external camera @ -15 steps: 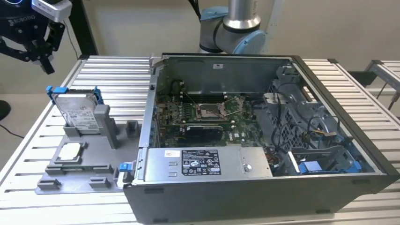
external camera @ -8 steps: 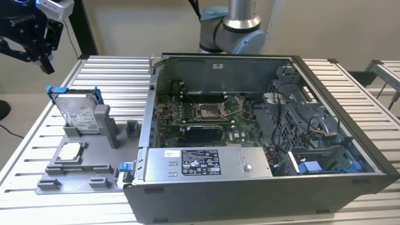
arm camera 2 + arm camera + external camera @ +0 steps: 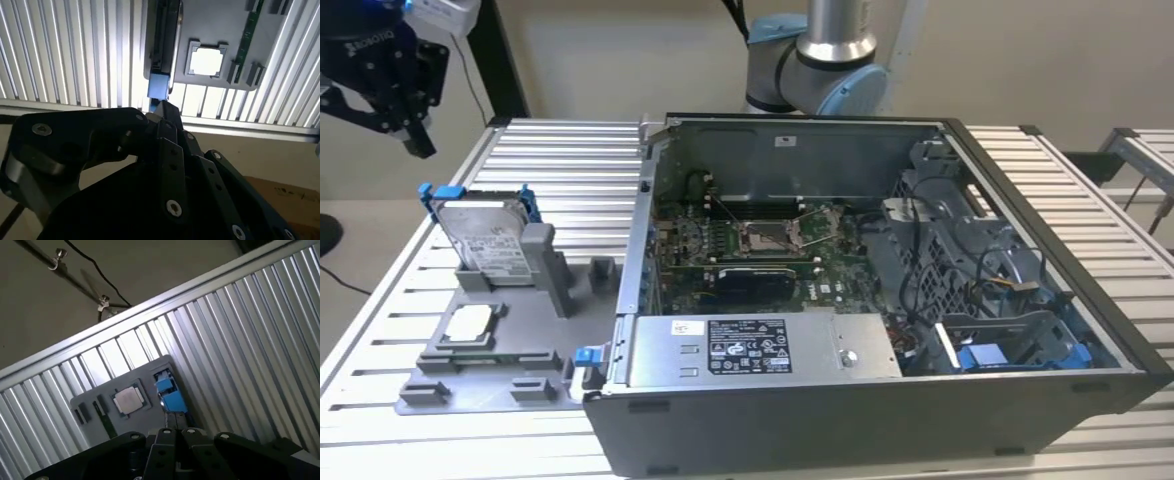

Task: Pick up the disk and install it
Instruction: 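Pick up the disk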

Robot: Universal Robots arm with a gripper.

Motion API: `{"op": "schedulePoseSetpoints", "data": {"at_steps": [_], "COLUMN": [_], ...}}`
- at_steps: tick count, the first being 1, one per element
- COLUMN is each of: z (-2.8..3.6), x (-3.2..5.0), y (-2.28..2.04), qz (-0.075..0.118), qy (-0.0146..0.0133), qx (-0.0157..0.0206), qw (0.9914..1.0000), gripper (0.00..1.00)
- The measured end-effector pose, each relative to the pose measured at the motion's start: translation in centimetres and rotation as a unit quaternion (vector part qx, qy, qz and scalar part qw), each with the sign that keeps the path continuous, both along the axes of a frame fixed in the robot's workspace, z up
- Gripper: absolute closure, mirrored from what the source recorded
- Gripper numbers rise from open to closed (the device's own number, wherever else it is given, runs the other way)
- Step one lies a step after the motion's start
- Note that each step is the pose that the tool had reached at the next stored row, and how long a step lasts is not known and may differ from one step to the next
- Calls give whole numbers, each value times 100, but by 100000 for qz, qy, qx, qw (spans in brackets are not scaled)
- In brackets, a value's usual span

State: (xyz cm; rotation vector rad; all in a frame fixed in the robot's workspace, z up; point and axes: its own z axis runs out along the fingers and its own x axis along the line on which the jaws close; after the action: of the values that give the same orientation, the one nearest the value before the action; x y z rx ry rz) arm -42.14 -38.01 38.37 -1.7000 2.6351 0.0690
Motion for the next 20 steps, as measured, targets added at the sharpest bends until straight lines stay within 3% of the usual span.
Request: {"op": "schedulePoseSetpoints", "data": {"at_steps": [5,7,10,13,16,20], "z": [-1,-2,-4,-8,-13,-23], "x": [0,0,0,0,1,0], "y": [0,0,-1,0,0,0], "qz": [4577,6376,9149,11805,14532,18158], "qy": [-6,-8,-26,-102,-309,-657], "qx": [1,1,-1,-9,-35,-72], "qw": [99895,99797,99581,99301,98938,98335], "gripper": [100,100,100,100,100,100]}}
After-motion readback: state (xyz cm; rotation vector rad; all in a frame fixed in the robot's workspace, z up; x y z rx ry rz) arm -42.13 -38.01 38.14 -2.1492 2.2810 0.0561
